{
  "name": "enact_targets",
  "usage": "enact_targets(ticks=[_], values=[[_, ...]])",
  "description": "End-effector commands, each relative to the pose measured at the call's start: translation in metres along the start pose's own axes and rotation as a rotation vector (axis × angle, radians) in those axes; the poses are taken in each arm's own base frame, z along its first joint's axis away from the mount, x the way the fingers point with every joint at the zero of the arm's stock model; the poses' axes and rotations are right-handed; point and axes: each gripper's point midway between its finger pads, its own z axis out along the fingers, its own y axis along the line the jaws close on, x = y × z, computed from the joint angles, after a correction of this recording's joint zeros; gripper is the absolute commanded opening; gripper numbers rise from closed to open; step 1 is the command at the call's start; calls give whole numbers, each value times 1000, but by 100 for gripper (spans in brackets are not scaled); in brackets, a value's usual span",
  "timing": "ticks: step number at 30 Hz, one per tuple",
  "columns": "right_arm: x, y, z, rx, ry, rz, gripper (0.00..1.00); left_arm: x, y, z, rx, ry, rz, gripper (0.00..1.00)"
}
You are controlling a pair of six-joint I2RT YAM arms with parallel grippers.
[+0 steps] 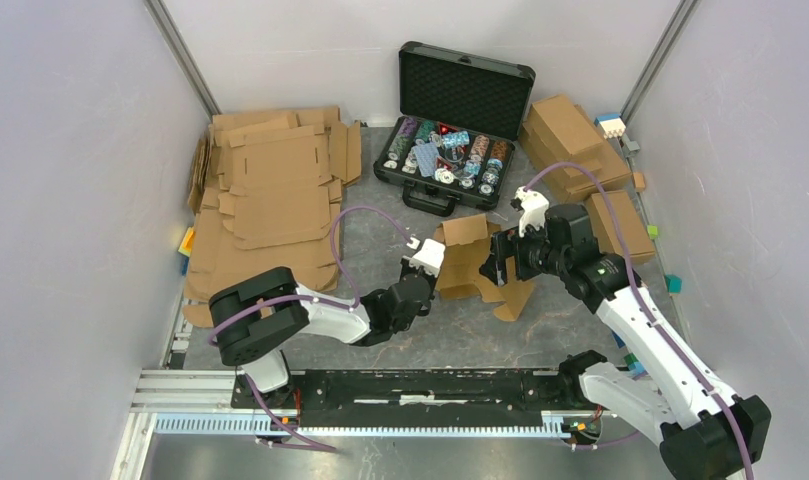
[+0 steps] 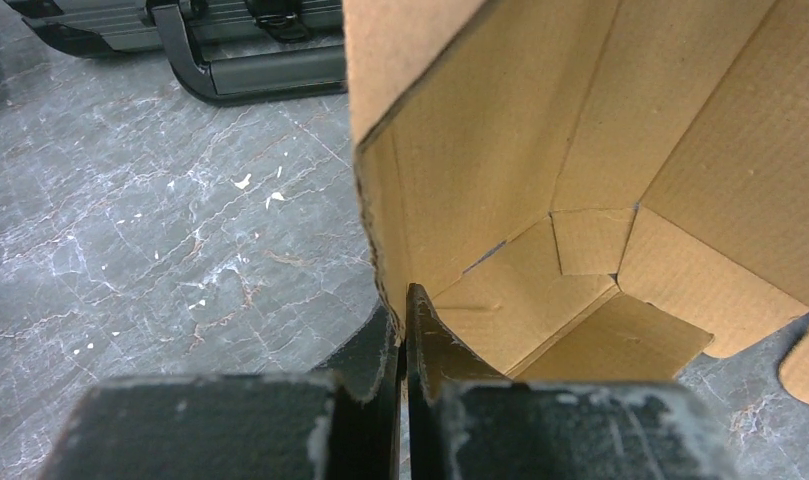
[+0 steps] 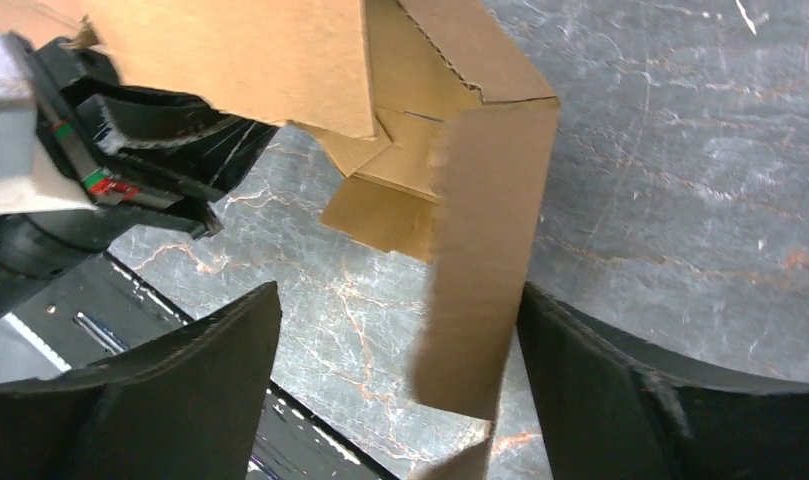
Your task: Fold the paper box
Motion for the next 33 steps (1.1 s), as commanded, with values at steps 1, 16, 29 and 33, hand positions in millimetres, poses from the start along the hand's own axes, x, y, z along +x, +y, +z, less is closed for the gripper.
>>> enact_targets(ticks=[1, 16, 29, 33], values=[[-17, 18, -4, -87, -65, 15, 98, -15, 2, 5, -23, -24, -37, 2], [13, -18, -9, 61, -310, -70, 98, -12, 8, 10, -38, -15, -28, 2], [38, -50, 16, 180, -335, -12, 15, -9, 14, 13, -40, -2, -29, 2], [35, -41, 11, 142, -318, -43, 8, -9, 18, 14, -51, 4, -31, 2]])
